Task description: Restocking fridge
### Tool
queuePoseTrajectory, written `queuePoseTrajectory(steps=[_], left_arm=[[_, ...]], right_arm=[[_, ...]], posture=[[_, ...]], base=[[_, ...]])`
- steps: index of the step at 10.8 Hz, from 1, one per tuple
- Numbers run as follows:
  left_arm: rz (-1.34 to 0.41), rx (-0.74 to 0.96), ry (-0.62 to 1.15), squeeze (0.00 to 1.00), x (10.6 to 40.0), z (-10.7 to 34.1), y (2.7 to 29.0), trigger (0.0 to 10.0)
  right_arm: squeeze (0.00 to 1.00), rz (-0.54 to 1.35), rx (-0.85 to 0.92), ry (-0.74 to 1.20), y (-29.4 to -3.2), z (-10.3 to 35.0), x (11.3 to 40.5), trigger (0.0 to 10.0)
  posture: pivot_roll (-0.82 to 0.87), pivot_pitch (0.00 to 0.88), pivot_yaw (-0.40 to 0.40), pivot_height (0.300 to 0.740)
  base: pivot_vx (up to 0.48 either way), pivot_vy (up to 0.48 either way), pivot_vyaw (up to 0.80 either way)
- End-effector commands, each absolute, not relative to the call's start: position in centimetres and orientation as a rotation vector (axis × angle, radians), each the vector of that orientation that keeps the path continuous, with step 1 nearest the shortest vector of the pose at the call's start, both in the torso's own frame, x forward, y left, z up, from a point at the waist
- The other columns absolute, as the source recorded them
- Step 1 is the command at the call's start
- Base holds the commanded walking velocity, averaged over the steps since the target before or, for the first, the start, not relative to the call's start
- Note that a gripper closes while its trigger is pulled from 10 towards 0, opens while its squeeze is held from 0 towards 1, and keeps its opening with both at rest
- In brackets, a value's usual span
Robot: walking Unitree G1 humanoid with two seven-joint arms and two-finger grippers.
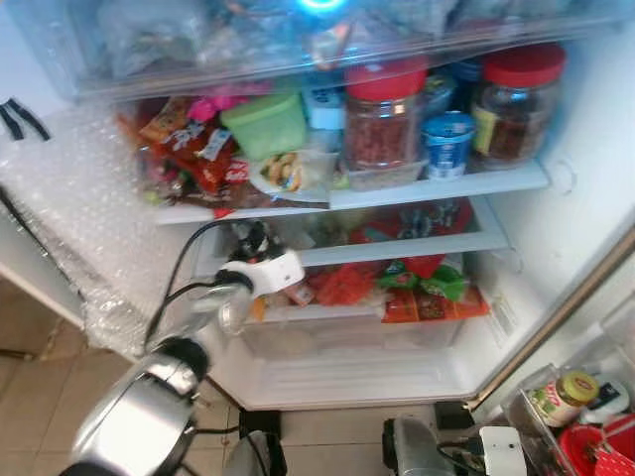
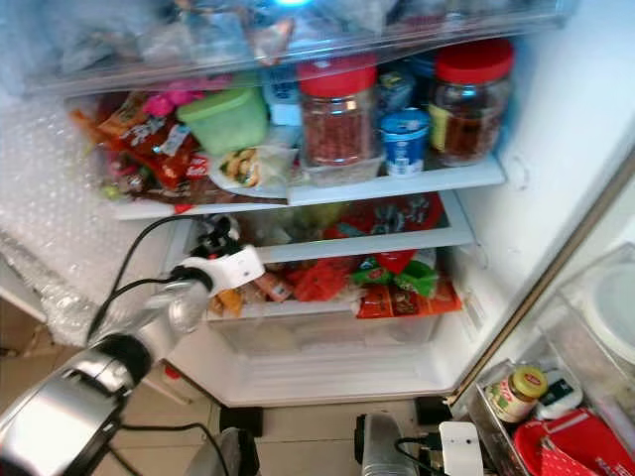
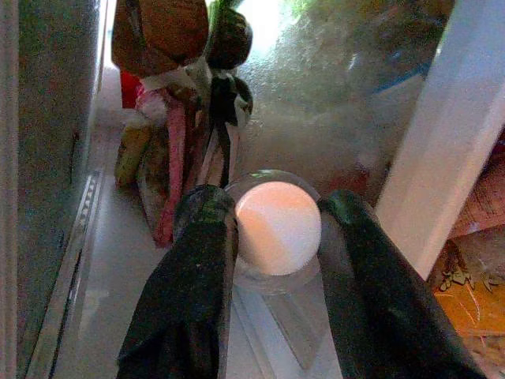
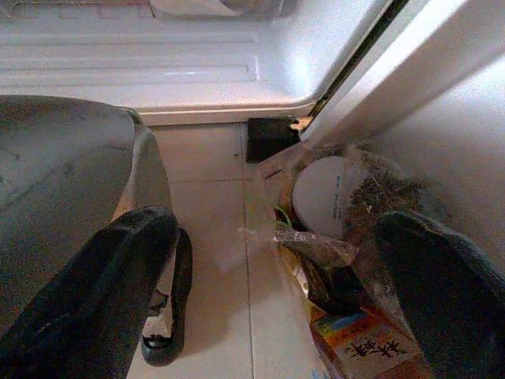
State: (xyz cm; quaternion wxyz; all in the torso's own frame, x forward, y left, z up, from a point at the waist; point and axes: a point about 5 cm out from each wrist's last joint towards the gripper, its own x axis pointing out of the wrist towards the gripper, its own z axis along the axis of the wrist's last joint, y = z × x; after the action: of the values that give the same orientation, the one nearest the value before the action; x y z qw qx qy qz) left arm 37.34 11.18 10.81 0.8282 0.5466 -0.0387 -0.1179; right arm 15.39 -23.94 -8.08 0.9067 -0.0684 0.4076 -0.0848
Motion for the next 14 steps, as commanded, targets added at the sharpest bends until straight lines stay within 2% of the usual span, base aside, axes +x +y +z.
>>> queuePoseTrajectory(steps=[1,3,6,8,9,11,12,13,14], left_arm=[[-0.223,1.143,0.014,1.0,37.1,9.7,12.4,10.0],[-0.215,1.136,0.002,1.0,37.2,9.9,12.3,10.0],[-0.103,1.071,-0.043,1.0,37.5,10.8,13.6,10.0],[-0.08,0.891,-0.091,1.0,37.9,12.0,12.8,10.0],[-0.174,0.669,-0.06,1.0,37.6,11.8,11.8,10.0],[-0.265,0.547,-0.041,1.0,37.2,11.3,10.9,10.0],[-0.334,0.537,-0.025,0.0,36.9,10.8,10.3,10.0],[-0.325,0.441,-0.049,0.0,36.7,11.0,10.3,10.0],[-0.347,0.435,-0.078,0.0,36.5,11.1,10.1,10.0]], right_arm=[[0.0,-0.182,-0.123,0.858,-23.6,-8.4,14.9,10.0],[0.0,-0.181,-0.124,0.861,-23.6,-8.4,14.8,10.0],[0.0,-0.174,-0.127,0.863,-23.6,-8.4,14.8,10.0],[0.0,-0.176,-0.13,0.864,-23.7,-8.4,14.9,10.0],[0.0,-0.177,-0.133,0.865,-23.7,-8.4,14.9,10.0],[0.0,-0.177,-0.134,0.866,-23.7,-8.4,14.9,10.0],[0.0,-0.177,-0.134,0.868,-23.7,-8.4,14.9,10.0],[0.0,-0.177,-0.136,0.869,-23.7,-8.4,14.9,10.0],[0.0,-0.181,-0.133,0.868,-23.7,-8.4,14.8,10.0]], posture=[[-0.17,0.12,0.13,0.626],[-0.16,0.122,0.129,0.626],[-0.15,0.12,0.127,0.626],[-0.16,0.119,0.124,0.626],[-0.16,0.118,0.124,0.626],[-0.15,0.118,0.124,0.626],[-0.15,0.117,0.125,0.626],[-0.15,0.118,0.126,0.626],[-0.15,0.12,0.126,0.626]], base=[[0.0,0.0,0.0],[0.0,0.0,0.0],[0.0,0.0,0.0],[0.0,0.0,0.0],[0.0,0.0,0.0],[0.0,0.0,0.0],[0.0,0.0,0.0],[0.0,0.0,0.0],[0.0,0.0,0.0]])
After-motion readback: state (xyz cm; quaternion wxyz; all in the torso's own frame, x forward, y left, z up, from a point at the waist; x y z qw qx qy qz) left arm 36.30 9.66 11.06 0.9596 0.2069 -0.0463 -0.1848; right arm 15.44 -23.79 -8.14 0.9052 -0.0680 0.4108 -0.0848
